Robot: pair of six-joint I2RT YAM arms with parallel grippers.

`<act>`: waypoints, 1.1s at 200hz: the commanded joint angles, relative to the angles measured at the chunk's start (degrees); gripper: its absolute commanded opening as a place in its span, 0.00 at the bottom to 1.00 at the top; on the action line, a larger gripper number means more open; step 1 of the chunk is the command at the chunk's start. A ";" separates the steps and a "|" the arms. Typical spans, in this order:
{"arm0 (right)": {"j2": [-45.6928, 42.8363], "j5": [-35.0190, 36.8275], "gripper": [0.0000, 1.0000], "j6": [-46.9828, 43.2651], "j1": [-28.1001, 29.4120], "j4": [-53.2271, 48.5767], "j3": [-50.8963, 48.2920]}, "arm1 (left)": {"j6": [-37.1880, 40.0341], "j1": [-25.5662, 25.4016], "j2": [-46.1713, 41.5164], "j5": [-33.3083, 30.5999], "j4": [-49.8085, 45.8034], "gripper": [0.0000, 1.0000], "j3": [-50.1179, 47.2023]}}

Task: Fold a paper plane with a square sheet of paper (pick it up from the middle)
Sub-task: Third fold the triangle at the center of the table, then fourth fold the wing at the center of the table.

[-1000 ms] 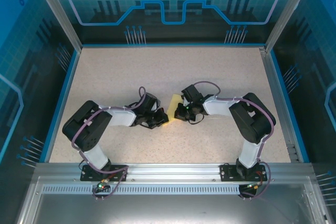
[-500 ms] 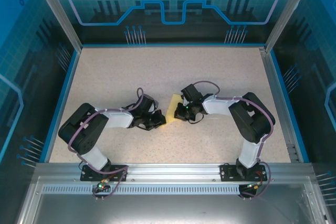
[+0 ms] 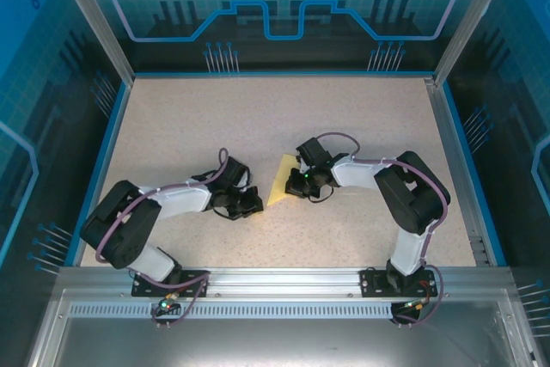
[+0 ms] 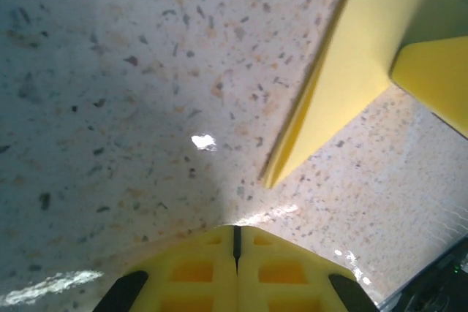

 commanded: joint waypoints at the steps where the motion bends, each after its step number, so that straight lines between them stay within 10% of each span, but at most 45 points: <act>1: 1.52 2.38 0.00 -1.85 -0.64 -2.00 -0.67 | -1.32 0.26 -2.33 0.39 1.21 0.07 1.93; 70: -9.41 1.14 0.00 -5.26 -1.82 2.03 -1.89 | -3.48 0.00 6.55 1.26 7.27 0.09 8.59; 147: -12.98 -0.07 0.48 -5.99 -7.17 4.01 -9.86 | -2.65 0.03 10.68 -1.30 6.64 0.21 12.58; 220: -7.29 -5.78 0.53 -2.25 -8.48 9.26 -9.05 | -2.30 0.25 14.22 -6.72 3.60 0.11 14.10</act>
